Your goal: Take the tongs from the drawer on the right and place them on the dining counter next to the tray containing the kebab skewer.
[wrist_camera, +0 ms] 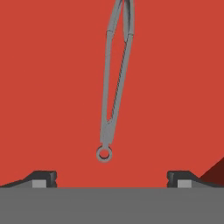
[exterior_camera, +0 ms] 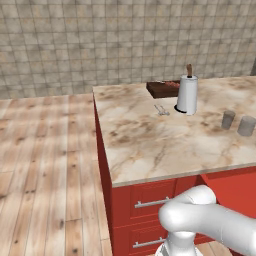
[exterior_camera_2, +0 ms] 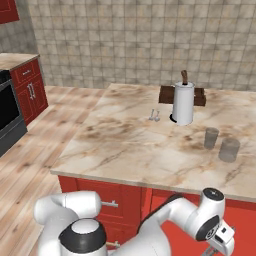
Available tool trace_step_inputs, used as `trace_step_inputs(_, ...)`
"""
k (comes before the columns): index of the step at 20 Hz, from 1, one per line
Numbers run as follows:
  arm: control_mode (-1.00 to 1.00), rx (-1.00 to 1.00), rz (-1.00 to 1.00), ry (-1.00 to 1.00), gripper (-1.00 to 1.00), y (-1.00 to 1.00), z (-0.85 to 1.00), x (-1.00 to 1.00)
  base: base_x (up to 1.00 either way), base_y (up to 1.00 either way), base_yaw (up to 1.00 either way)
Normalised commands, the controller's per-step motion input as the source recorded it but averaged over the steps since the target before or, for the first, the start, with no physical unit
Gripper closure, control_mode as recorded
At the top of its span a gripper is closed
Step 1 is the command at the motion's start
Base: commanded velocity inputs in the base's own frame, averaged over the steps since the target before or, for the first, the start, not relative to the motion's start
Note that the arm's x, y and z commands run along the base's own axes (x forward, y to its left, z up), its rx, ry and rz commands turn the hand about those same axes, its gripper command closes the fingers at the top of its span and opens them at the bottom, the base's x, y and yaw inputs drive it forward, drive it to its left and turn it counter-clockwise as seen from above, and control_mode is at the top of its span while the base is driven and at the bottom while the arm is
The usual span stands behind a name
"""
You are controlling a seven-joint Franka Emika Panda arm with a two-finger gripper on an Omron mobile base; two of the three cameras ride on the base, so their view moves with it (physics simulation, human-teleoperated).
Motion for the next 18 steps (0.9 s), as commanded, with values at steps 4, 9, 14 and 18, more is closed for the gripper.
trace_step_inputs(4,-1.0,0.0,0.02,0.0,-1.0,-0.05,-0.19,0.03,0.0,0.0,0.0)
trace_step_inputs(9,-1.0,0.0,0.02,0.0,-1.0,-0.07,-0.18,0.01,0.0,0.0,0.0)
trace_step_inputs(14,-1.0,0.0,0.02,0.0,-1.0,-0.03,-0.18,0.03,0.0,0.0,0.0)
trace_step_inputs(18,-1.0,0.0,0.02,0.0,-1.0,0.0,-0.17,0.06,0.0,0.0,0.0)
